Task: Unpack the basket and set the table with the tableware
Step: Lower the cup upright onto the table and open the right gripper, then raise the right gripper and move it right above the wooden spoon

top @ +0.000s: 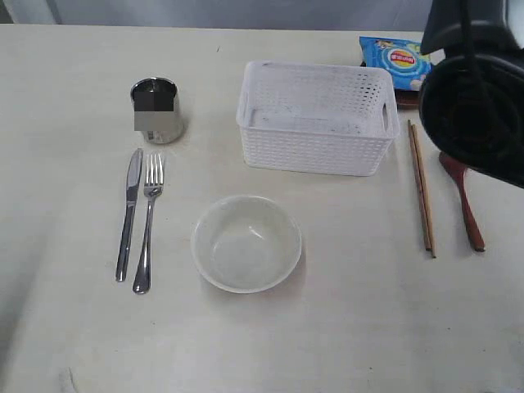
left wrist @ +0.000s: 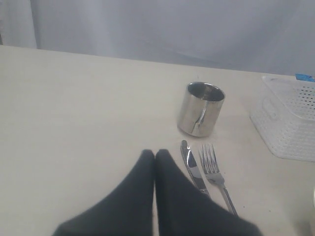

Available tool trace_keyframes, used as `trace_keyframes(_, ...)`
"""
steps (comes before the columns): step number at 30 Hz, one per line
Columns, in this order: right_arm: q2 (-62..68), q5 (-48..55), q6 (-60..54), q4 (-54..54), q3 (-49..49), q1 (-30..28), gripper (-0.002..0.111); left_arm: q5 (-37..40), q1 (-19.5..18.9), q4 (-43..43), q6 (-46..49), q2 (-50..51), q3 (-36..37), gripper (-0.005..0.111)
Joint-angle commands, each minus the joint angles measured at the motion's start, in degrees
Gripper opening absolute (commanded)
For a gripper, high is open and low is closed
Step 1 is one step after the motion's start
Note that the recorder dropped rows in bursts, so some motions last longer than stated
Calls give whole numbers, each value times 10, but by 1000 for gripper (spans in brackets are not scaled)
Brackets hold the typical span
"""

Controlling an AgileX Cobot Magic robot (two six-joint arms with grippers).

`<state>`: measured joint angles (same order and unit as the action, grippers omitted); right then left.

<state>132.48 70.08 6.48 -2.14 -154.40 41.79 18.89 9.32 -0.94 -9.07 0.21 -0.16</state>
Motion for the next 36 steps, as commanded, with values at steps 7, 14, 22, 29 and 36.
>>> trace_keyframes(7, -7, -33, -14, 37, 0, 46, -1, -6, -1, -2, 0, -2, 2, 0)
trace_keyframes(14, -7, -28, -15, 37, 0, 46, -1, -6, -1, -2, 0, -2, 2, 0)
trace_keyframes(22, -7, -25, -12, 35, 0, 46, -1, -6, -1, -2, 0, -2, 2, 0)
trace_keyframes(29, -13, -30, -61, -58, 21, 45, -1, -6, -1, -2, 0, -2, 2, 0)
trace_keyframes(36, -197, -329, -249, -196, 412, 51, -1, -6, -1, -2, 0, -2, 2, 0)
